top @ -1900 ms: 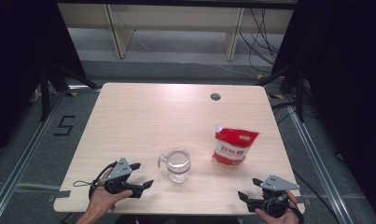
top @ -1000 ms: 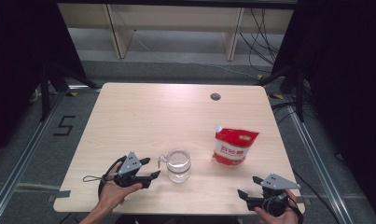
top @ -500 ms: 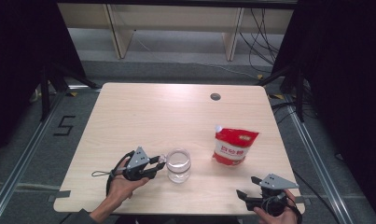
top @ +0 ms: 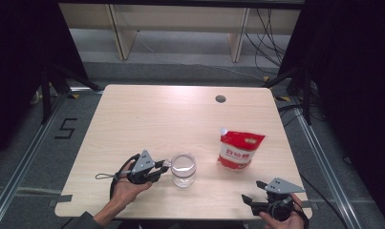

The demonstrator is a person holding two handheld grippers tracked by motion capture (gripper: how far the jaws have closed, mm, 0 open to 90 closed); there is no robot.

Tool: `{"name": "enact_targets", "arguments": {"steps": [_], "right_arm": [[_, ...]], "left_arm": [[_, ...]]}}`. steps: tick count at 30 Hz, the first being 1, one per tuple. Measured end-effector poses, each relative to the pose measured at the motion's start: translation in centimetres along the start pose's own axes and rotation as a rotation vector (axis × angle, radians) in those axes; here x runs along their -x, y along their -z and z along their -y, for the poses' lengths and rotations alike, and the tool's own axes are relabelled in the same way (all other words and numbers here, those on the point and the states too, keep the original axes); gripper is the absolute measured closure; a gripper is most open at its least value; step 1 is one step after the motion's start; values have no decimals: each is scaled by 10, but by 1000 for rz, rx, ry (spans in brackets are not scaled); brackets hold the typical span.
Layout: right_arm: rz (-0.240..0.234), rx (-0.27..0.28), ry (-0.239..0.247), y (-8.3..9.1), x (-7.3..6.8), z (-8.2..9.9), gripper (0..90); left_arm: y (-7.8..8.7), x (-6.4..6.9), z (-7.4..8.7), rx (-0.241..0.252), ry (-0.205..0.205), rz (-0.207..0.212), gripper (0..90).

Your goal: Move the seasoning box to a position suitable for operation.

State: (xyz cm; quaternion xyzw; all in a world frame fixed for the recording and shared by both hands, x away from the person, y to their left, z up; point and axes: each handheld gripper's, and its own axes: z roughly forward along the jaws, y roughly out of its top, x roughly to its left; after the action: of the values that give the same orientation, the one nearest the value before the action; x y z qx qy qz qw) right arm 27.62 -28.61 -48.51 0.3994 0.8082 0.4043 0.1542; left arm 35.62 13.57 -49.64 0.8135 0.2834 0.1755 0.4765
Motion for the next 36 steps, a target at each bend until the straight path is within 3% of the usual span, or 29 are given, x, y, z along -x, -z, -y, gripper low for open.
{"name": "enact_targets", "arguments": {"steps": [12, 13, 16, 17, 19, 20, 23, 24, 27, 33, 36], "right_arm": [[8, 10, 14, -1, 0, 0, 251], [9, 11, 14, -1, 0, 0, 252], [8, 9, 15, -1, 0, 0, 252], [8, 10, 15, -1, 0, 0, 252], [-3, -1, 8, -1, 0, 0, 252], [-4, -10, -22, -1, -3, 0, 253], [-4, -3, -8, -1, -1, 0, 253], [-5, -3, -5, -1, -1, 0, 253], [3, 6, 17, -2, 1, 0, 253], [1, -4, 5, -3, 1, 0, 253], [-17, 2, 2, -3, 1, 0, 253]], "left_arm": [[0, 9, 0, 8, -29, 49, 756], [0, 9, -1, 0, -47, 56, 756], [1, 13, 0, 3, -31, 56, 755], [1, 13, -1, 2, -59, 64, 755], [1, 14, 0, -3, -41, 54, 755], [1, 15, 0, 5, -38, 64, 755], [2, 16, 0, -8, -63, 74, 754], [1, 21, 0, -3, -34, 89, 754], [2, 25, -1, -12, -35, 85, 752], [3, 30, 0, -4, -25, 107, 748], [4, 31, -1, -8, -39, 93, 747]]}}
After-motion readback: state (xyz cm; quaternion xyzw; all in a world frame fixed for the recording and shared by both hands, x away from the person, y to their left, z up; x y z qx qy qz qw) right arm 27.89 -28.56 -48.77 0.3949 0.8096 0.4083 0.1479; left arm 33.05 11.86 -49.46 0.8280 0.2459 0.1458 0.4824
